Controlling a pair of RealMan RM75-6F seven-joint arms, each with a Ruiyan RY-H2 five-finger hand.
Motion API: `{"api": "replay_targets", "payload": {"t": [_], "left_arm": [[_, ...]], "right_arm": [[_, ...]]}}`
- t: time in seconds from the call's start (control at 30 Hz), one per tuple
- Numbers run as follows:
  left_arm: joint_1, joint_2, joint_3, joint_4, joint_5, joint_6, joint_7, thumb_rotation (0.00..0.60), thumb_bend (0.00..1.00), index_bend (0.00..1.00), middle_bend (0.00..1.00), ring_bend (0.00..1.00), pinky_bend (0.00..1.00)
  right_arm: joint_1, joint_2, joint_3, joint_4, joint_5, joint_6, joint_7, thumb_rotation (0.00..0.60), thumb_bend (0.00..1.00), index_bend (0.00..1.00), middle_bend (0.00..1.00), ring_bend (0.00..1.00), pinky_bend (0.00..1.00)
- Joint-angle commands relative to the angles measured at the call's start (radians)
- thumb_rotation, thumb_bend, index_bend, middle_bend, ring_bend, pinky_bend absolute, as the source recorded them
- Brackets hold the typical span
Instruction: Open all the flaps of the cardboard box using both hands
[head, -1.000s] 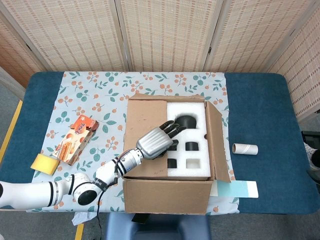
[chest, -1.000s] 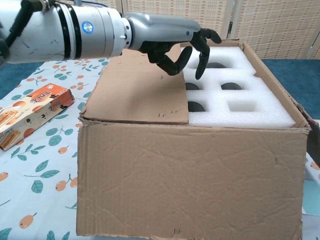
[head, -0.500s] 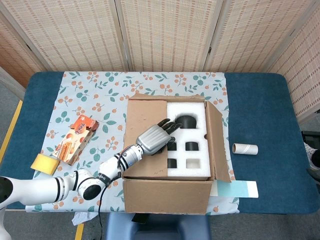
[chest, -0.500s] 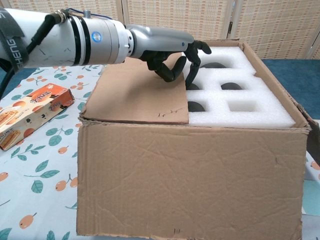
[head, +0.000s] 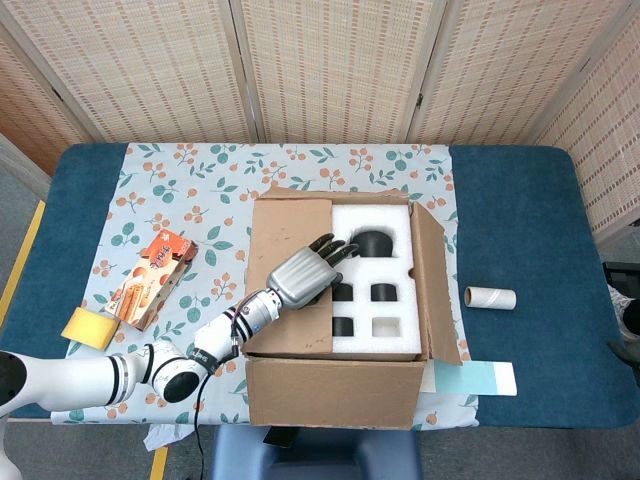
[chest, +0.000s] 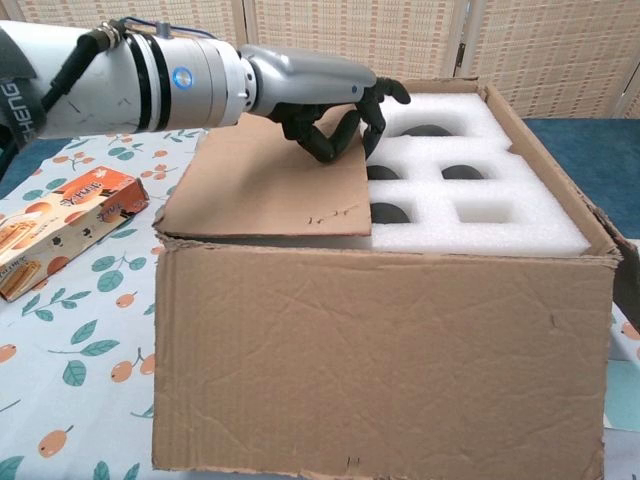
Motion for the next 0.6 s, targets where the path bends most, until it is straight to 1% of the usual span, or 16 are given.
{"api": "replay_targets", "payload": {"t": [0.03, 0.17, 0.4, 0.6], "left_arm": [[-0.005, 0.026, 0.013, -0.043, -0.045, 0.071, 0.096, 0.600, 1.00, 0.62, 0.00, 0.00, 0.00], [0.000, 0.060, 0.013, -0.113, -0.071, 0.153, 0.179, 0.600, 1.00, 0.62, 0.00, 0.00, 0.00], [0.022, 0.120, 0.028, -0.219, -0.078, 0.281, 0.313, 0.600, 1.00, 0.61, 0.00, 0.00, 0.00], [0.061, 0.178, 0.043, -0.312, -0.088, 0.378, 0.389, 0.600, 1.00, 0.60, 0.00, 0.00, 0.00]], "right_arm": [[-0.001, 0.001, 0.000, -0.001, -0.001, 0.001, 0.000, 0.600, 0.21, 0.11, 0.00, 0.00, 0.00], [-0.001, 0.000, 0.000, -0.003, -0.001, -0.001, -0.003, 0.600, 0.21, 0.11, 0.00, 0.00, 0.00], [-0.002, -0.001, -0.004, -0.011, -0.011, -0.001, -0.020, 0.600, 0.21, 0.11, 0.00, 0.00, 0.00], [-0.004, -0.002, -0.006, -0.019, -0.019, 0.004, -0.035, 0.600, 0.21, 0.11, 0.00, 0.00, 0.00]]}}
